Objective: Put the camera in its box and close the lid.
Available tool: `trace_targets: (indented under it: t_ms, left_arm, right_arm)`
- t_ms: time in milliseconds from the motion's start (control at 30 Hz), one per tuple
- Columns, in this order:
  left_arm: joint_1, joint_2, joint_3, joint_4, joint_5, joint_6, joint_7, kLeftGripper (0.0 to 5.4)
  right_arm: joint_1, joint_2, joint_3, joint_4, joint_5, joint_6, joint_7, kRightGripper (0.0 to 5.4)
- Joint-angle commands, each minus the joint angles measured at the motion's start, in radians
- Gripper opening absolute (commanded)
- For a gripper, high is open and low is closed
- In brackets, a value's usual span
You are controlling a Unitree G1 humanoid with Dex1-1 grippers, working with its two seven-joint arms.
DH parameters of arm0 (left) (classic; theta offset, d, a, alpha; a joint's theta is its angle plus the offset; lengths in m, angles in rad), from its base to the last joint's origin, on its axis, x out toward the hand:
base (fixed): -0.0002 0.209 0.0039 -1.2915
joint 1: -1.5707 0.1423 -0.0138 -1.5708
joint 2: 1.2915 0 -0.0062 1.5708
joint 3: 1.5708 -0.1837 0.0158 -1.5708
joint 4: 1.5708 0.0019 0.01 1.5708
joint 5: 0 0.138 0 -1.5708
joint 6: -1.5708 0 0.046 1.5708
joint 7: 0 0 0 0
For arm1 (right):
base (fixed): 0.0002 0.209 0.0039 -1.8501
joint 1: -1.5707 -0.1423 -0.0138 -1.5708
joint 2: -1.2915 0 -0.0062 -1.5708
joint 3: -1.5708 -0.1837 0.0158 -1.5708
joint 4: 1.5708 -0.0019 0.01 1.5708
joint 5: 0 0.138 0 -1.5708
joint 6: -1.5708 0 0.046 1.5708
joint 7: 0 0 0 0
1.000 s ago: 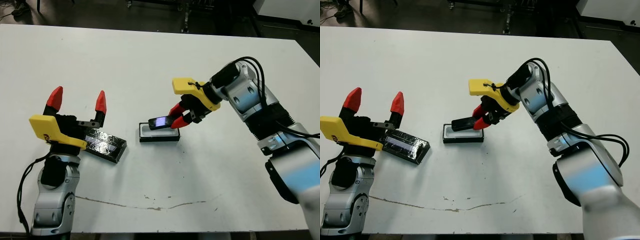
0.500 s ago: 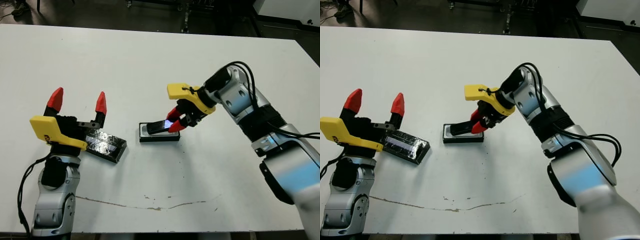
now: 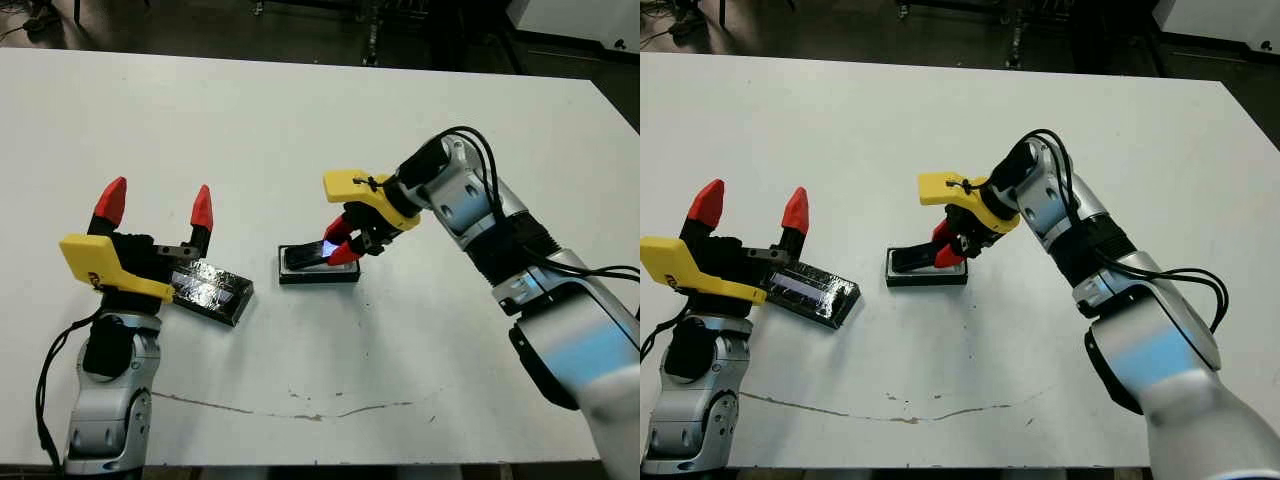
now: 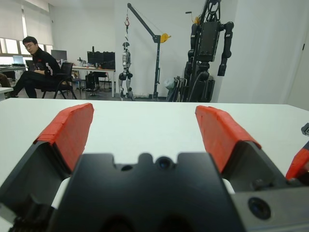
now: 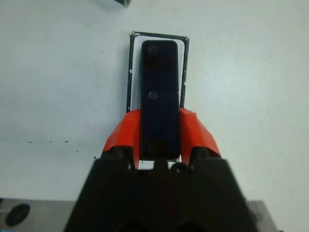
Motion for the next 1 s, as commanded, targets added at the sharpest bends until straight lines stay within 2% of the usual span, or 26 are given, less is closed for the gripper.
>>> trace_targets:
  t_ms: [33, 167, 300, 1000]
  left_arm:
    - [0.01, -0.004, -0.002, 0.011, -0.001, -0.007, 0.0, 5.4]
    - [0.01, -0.001, -0.002, 0.011, -0.001, -0.005, -0.002, 5.4]
    - [0.011, -0.003, -0.004, 0.006, 0.001, -0.001, 0.004, 5.4]
    - [0.018, -0.003, -0.004, 0.009, -0.003, -0.002, 0.005, 5.4]
  right_arm:
    - [0.007, 0.003, 0.007, 0.003, -0.008, 0.0, -0.01, 1.65]
    - [0.006, 0.005, 0.012, 0.001, -0.017, 0.01, -0.009, 1.65]
    - [0.008, 0.008, 0.019, -0.01, -0.024, 0.057, -0.002, 1.65]
    - [0.017, 0.03, 0.045, -0.032, -0.027, 0.065, 0.005, 1.65]
